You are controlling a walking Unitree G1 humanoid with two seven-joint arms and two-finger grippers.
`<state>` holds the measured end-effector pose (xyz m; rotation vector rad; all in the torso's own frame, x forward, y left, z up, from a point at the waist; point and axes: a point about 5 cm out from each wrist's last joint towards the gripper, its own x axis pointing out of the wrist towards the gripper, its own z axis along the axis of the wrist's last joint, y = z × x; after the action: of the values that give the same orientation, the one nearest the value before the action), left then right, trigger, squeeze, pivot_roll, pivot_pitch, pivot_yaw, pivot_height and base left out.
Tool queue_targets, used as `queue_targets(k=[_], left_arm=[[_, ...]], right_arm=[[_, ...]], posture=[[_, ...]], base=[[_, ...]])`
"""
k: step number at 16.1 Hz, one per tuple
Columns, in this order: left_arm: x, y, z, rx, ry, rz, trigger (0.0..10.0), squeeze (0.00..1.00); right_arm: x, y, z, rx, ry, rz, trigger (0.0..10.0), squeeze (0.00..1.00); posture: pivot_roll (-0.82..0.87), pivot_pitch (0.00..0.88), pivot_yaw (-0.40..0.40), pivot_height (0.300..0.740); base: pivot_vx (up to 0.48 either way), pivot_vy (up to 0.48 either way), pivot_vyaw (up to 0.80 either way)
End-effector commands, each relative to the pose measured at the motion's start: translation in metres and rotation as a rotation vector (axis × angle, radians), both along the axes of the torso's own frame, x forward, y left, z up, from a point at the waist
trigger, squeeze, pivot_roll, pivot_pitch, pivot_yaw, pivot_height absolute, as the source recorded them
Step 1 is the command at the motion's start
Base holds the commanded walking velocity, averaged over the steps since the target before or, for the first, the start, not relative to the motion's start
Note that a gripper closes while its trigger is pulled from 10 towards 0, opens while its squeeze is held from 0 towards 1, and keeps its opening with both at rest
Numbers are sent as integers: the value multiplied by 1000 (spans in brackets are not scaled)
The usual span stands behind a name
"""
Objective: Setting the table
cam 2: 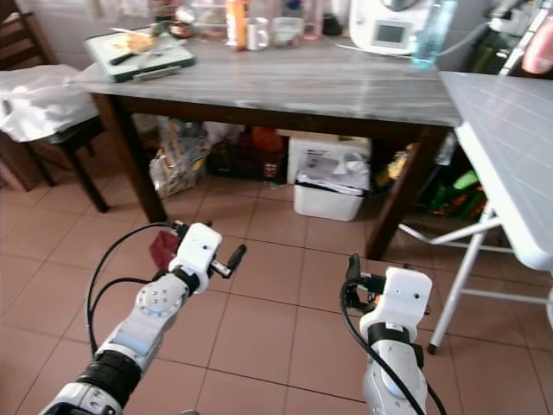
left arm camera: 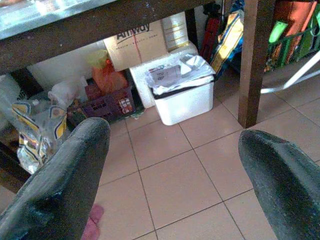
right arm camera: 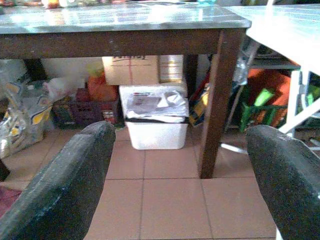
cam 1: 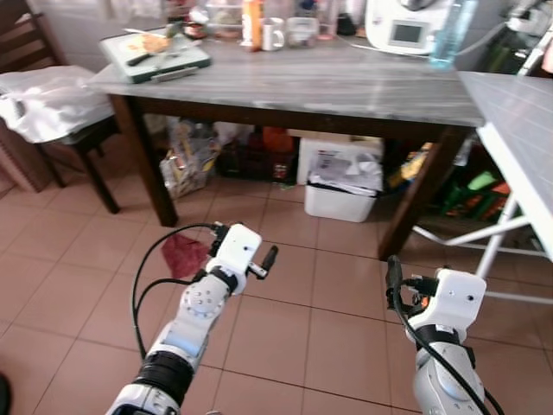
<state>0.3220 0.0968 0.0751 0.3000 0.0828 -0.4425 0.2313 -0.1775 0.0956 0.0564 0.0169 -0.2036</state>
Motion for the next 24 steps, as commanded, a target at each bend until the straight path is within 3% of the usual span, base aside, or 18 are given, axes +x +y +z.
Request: queue_targets(k=[1, 16, 24], left_arm=[[-1, -4, 1, -15, -4, -18, 10000, 0], [0, -5, 0, -6, 0, -31, 10000, 0], [-3, -7, -2, -39, 9, -16, 10000, 0]], right_arm=[[-1, -3, 0, -12, 0, -9, 10000, 0], [-1, -2, -5, -10, 8, -10, 10000, 0], [0, 0, -7, -23, 27, 13, 10000, 0]], posture=[[29, 62, -16, 714], [25, 57, -8, 714], [16, 76, -50, 714]], base=[[0, -349, 0], [0, -375, 0], [0, -377, 0]])
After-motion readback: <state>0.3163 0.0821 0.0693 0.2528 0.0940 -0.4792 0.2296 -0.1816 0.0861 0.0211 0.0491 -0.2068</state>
